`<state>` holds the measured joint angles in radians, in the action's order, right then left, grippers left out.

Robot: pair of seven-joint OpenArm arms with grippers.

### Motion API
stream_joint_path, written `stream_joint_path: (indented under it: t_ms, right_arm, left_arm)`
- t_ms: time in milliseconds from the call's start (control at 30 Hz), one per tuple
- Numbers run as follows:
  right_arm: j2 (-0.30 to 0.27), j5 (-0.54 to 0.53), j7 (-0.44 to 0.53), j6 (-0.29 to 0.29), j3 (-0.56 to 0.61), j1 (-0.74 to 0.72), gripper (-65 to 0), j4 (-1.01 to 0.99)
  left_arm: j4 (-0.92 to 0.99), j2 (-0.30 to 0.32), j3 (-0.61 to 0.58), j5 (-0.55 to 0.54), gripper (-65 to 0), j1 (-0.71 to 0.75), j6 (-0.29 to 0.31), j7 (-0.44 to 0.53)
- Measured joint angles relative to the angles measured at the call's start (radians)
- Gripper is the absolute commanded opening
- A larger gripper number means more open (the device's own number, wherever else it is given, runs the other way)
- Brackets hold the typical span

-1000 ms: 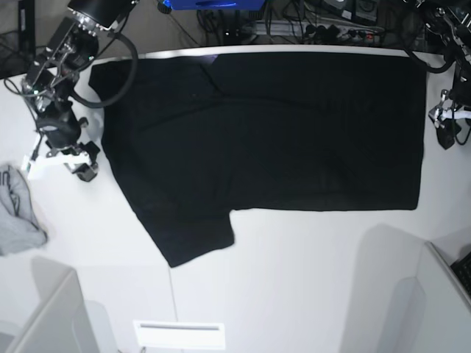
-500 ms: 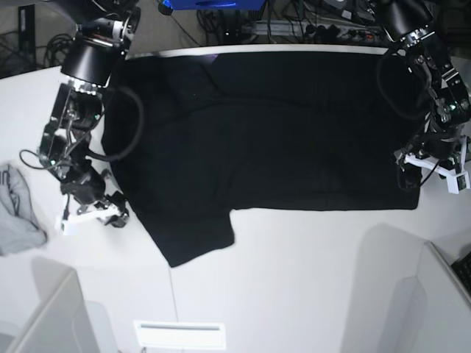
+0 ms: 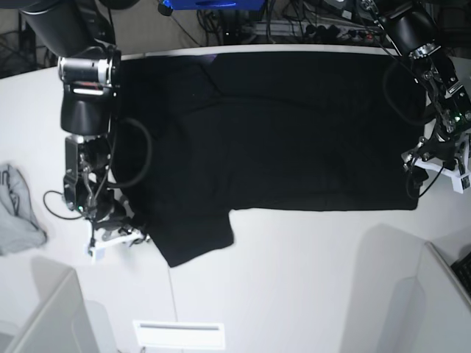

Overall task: Fold the T-shirt properly
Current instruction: 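Reach both grippers to the opposite shirt edge and grasp it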

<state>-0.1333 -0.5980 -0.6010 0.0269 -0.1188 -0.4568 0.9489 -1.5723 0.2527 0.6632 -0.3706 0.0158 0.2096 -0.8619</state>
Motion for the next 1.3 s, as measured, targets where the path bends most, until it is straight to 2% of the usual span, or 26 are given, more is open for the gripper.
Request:
stream_joint_path:
  t_ms: [33,167,233,300,367,467,633,833,900,1033,1300]
  right_arm:
    - [-0.004,-0.002,0.007,0.002,-0.001,-0.032,-40.5,-0.045]
    - [-0.011,-0.001,0.032,0.001,-0.002,-0.124,-27.5,-0.16]
    - [-0.007,-0.003,0.068,0.0,0.009,-0.145,-24.3,-0.204]
    - [-0.013,-0.004,0.102,0.001,0.087,-0.162,-23.1,-0.247]
    - [-0.018,-0.009,0.121,-0.002,0.178,-0.184,-23.1,-0.291]
    - [-0.021,-0.01,0.206,-0.066,0.271,-0.225,-23.7,-0.392]
    - [0.007,-0.008,0.294,-0.094,0.292,-0.245,-23.7,-0.517]
    - [0.005,-0.005,0.266,-0.096,0.292,-0.246,-24.2,-0.516]
    - [0.008,-0.003,0.243,-0.095,0.303,-0.238,-26.7,-0.488]
    - [0.019,-0.006,0.253,-0.095,0.416,-0.21,-32.4,-0.431]
    - [0.021,-0.009,0.25,-0.096,0.427,-0.21,-33.6,-0.431]
  left_arm:
    - [0.0,-0.002,0.0,-0.001,-9.5,0.001,0.0,0.0]
    - [0.015,0.014,-0.003,-0.013,-9.5,0.007,0.007,0.0]
    - [0.022,0.026,0.002,0.0,-9.5,0.007,-0.004,0.001]
    - [0.028,0.028,0.005,0.0,-9.5,0.007,0.0,0.002]
    - [0.034,0.023,0.002,-0.004,-9.5,0.006,0.0,0.002]
    - [0.034,0.032,0.001,-0.012,-9.5,0.016,0.004,0.002]
    - [0.032,0.034,0.003,-0.004,-9.5,0.023,0.001,0.002]
    - [0.032,0.031,0.044,-0.003,-9.5,0.023,0.003,0.001]
    - [0.033,0.033,0.051,0.002,-9.5,0.023,-0.002,0.001]
    - [0.033,0.033,0.049,-0.004,-9.5,0.02,0.001,0.002]
    - [0.033,0.032,0.05,-0.003,-9.5,0.021,0.001,0.002]
